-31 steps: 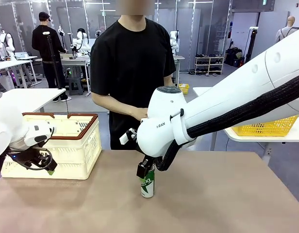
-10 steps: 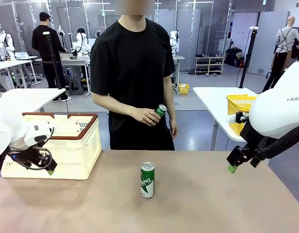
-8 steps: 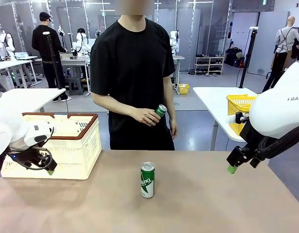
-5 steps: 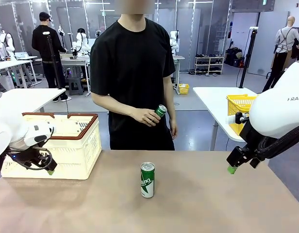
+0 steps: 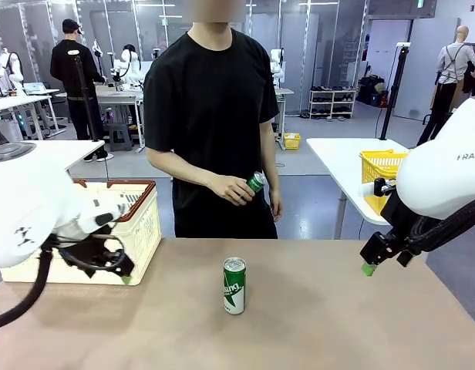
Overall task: Place the drinks into the Shopping basket.
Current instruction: Pick up one drink and place it into the Shopping basket.
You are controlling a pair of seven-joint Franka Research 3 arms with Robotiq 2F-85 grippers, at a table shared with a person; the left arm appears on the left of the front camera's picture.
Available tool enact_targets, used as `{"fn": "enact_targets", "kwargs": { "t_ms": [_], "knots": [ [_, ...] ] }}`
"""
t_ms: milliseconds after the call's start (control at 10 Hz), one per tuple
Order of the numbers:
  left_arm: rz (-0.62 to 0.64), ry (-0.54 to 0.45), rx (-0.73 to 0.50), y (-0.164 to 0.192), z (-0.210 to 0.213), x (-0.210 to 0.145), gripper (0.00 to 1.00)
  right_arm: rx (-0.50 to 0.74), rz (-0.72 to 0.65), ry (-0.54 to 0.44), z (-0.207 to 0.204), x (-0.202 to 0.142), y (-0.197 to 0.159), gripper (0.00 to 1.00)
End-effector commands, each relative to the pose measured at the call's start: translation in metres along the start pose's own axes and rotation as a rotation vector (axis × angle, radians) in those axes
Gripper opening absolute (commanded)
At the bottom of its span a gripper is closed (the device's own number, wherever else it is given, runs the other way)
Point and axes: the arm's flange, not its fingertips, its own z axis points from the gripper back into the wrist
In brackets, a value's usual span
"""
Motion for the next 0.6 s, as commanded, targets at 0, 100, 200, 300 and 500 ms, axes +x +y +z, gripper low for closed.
{"fn": "enact_targets", "kwargs": {
  "t_ms": [0, 100, 200, 300, 500],
  "knots": [
    [-0.041, 0.047, -0.043, -0.031, -0.001, 0.027, 1.0, 0.01, 0.014, 0.003, 0.002, 0.0, -0.002, 1.0],
    [-0.059, 0.038, -0.046, -0.056, -0.004, 0.048, 1.0, 0.01, 0.014, 0.003, 0.002, 0.0, -0.002, 1.0],
    [-0.088, 0.019, -0.043, -0.082, -0.005, 0.07, 1.0, 0.01, 0.014, 0.003, 0.002, 0.0, -0.002, 1.0],
    [-0.127, 0.008, -0.06, -0.111, -0.002, 0.094, 1.0, 0.01, 0.014, 0.003, 0.002, 0.0, -0.002, 1.0],
    [-0.182, 0.021, -0.078, -0.152, -0.008, 0.126, 1.0, 0.01, 0.014, 0.003, 0.002, 0.0, -0.002, 1.0]
  ]
}}
